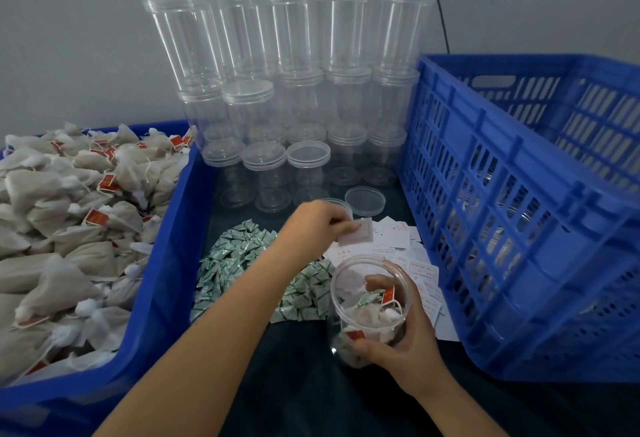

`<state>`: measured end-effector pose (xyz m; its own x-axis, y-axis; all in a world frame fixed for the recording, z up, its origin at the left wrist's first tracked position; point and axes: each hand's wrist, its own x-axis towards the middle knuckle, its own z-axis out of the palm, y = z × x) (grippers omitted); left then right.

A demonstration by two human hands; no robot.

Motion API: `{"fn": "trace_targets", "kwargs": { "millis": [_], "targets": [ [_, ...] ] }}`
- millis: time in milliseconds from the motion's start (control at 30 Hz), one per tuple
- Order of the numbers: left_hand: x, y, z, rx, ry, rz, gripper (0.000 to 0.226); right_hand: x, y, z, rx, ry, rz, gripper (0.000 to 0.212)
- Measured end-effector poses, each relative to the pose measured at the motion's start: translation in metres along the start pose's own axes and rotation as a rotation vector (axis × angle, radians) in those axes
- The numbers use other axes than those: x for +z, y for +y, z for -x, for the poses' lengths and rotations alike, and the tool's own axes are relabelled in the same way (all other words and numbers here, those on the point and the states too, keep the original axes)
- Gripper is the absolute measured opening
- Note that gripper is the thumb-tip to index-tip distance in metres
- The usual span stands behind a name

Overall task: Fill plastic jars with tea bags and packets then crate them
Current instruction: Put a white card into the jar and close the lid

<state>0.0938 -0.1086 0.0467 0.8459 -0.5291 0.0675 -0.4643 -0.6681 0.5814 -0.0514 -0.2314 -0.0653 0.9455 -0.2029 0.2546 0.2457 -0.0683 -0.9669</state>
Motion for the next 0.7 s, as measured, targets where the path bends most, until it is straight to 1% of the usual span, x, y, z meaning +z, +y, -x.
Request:
{"fn": "trace_targets", "kwargs": {
  "millis": [100,167,267,400,467,533,600,700],
  "targets": [
    [-0.031,0.013,0.016,-0.005,0.018,0.046,0.018,-0.001,0.001,0.001,0.021,-0.016,-0.029,0.091],
    [-0.048,0.022,0.031,0.008,0.017,0.161,0.014,0.000,0.000,0.001,0.022,-0.025,-0.036,0.089],
    [-0.057,0.033,0.058,0.036,-0.071,0.292,0.011,0.002,-0.004,0.000,0.020,-0.018,-0.077,0.093],
    [-0.040,0.035,0.077,-0.034,-0.136,0.214,0.002,0.003,-0.005,-0.001,0.019,-0.027,-0.091,0.092],
    [-0.030,0.035,0.081,-0.063,-0.142,0.188,0.003,0.003,-0.004,-0.001,0.017,-0.033,-0.080,0.093],
    [-0.020,0.035,0.084,-0.068,-0.130,0.165,0.007,0.003,-0.004,-0.001,0.017,-0.028,-0.087,0.097],
    [-0.011,0.036,0.085,-0.056,-0.099,0.117,0.011,0.004,-0.004,-0.001,0.022,-0.015,-0.082,0.095],
    [-0.001,0.036,0.086,-0.039,-0.037,0.016,0.006,0.003,-0.003,-0.001,0.050,-0.003,-0.074,0.088]
  ]
}}
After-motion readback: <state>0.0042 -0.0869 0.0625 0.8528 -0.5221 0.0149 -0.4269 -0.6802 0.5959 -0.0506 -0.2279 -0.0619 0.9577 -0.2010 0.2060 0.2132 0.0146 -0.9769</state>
